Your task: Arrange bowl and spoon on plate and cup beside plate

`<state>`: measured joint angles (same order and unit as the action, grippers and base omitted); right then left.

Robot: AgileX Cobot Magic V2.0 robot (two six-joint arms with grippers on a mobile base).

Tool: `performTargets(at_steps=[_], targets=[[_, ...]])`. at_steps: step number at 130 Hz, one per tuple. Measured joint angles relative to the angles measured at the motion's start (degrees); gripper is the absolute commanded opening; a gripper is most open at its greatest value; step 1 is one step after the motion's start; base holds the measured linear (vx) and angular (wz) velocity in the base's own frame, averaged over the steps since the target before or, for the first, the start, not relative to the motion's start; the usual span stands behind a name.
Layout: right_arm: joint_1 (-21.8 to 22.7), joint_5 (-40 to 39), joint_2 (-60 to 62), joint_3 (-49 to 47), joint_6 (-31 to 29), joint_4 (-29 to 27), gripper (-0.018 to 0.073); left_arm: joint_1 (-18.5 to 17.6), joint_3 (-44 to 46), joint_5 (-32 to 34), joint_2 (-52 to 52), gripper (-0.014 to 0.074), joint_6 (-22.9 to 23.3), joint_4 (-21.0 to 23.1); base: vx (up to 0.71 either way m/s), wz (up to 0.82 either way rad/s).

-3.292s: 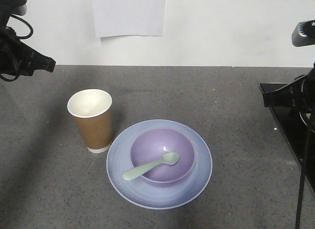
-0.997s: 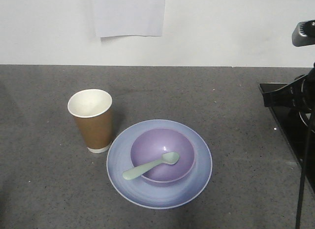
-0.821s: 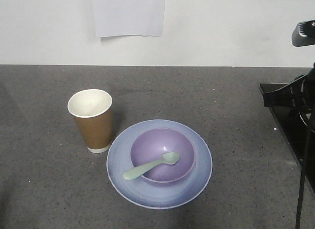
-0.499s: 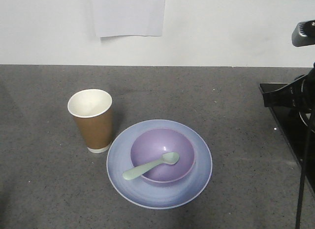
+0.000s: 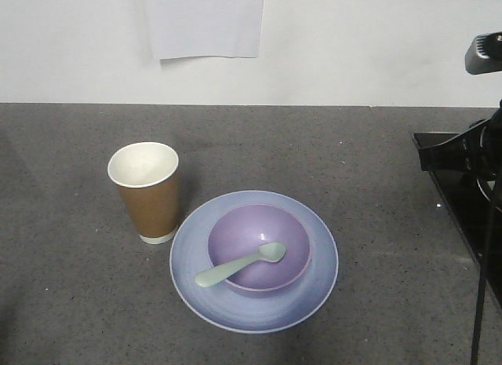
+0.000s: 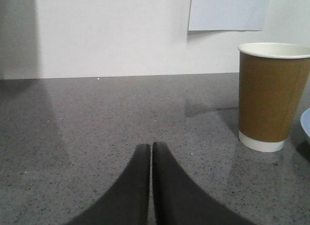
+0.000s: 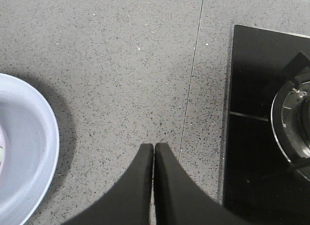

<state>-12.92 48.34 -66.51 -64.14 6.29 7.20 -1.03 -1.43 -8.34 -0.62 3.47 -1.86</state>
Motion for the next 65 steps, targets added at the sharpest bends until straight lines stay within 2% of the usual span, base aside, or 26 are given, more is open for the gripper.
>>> performTargets(at_steps=[65], targets=[[0.0,0.0,0.0,0.0,0.0,0.0,-0.0004,0.0,0.0,0.0,0.0,-0.0008,0.0,0.0,0.0,0.0]])
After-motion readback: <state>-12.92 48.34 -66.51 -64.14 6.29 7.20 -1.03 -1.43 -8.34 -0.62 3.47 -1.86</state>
